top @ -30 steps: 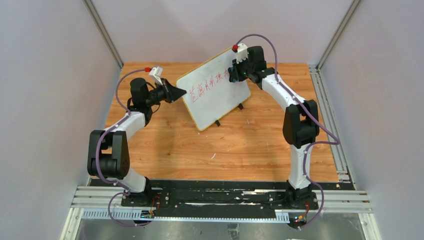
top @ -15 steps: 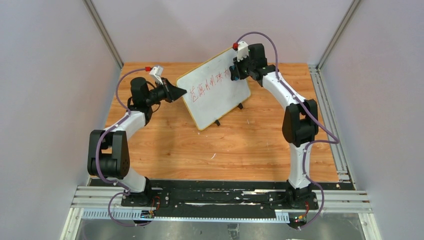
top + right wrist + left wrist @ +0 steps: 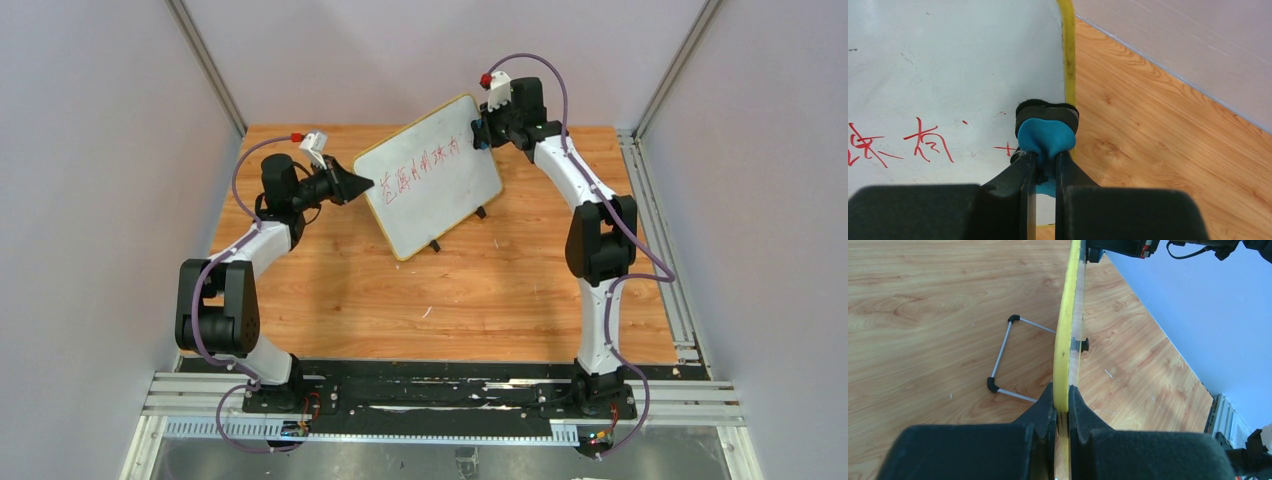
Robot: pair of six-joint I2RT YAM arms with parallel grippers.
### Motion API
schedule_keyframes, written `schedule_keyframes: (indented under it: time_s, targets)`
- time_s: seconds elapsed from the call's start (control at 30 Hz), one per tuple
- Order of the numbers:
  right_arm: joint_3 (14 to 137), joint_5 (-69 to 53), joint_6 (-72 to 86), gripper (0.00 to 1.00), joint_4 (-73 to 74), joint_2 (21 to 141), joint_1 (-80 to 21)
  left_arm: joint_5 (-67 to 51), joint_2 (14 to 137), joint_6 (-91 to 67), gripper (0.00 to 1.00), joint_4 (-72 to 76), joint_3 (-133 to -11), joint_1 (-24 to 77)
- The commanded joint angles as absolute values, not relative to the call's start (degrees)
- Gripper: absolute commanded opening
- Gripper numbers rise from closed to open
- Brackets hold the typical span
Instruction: Erase the whiteboard
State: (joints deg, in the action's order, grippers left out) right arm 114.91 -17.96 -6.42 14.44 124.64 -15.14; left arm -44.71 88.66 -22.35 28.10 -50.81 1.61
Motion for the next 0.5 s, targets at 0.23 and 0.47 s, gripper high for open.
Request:
schedule_keyframes:
  time_s: [0.23, 0.47]
  targets:
    - [104.9, -18.3, -5.7, 0.01, 8.2, 118.2, -21.2, -42.5, 91.4, -11.5, 0.0, 24.1, -51.2, 1.4]
    - [102.2, -15.6, -7.8, 0.01, 6.9, 115.8, -25.9, -42.5, 91.4, -11.3, 0.0, 23.7, -51.2, 1.4]
